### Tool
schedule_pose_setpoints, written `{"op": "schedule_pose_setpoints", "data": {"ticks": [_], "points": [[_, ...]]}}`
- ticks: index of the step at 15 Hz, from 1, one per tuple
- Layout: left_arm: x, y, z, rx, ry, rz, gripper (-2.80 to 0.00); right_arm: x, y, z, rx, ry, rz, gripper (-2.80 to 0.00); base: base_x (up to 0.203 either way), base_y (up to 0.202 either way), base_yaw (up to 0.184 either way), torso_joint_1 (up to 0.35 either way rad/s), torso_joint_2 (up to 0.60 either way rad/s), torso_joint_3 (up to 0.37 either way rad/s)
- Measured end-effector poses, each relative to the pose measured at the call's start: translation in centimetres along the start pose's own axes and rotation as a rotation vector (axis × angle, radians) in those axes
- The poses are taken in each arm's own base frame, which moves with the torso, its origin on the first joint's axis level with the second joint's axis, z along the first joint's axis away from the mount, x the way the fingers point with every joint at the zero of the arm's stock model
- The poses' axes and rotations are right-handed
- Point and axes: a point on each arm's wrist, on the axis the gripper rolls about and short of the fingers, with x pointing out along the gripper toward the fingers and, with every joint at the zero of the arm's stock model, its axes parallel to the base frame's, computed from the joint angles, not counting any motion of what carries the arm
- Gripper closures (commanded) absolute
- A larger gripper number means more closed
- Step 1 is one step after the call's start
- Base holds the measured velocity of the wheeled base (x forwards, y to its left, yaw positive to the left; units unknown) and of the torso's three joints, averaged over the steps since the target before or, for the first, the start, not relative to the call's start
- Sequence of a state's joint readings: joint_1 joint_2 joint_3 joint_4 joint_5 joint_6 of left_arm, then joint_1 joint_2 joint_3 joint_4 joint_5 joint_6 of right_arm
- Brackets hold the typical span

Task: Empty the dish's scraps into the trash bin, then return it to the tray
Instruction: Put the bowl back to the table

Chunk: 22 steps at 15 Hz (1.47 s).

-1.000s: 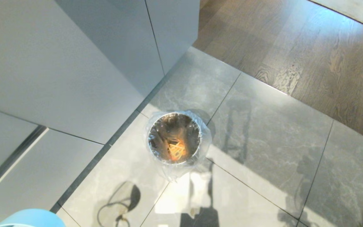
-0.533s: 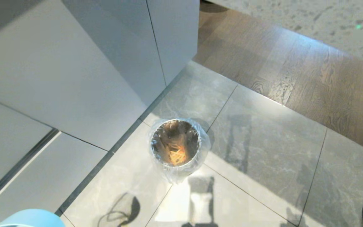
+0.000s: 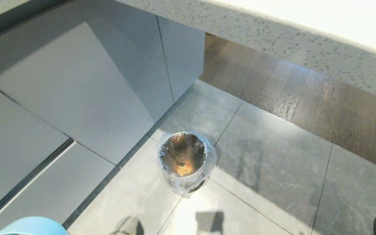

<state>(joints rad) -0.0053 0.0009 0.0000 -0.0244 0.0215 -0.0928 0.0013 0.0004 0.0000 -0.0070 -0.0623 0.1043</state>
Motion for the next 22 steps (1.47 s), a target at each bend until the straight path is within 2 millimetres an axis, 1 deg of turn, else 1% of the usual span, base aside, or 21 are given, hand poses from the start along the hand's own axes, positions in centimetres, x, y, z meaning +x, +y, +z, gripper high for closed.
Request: {"op": "schedule_pose_setpoints", "data": {"ticks": [22], "points": [[0.0,0.01,-0.04,-0.002,0.004,0.001,0.0,0.0,0.0,0.0,0.0,0.0,0.001,0.0,0.0,0.0,0.0,0.002,0.0,0.202]]}}
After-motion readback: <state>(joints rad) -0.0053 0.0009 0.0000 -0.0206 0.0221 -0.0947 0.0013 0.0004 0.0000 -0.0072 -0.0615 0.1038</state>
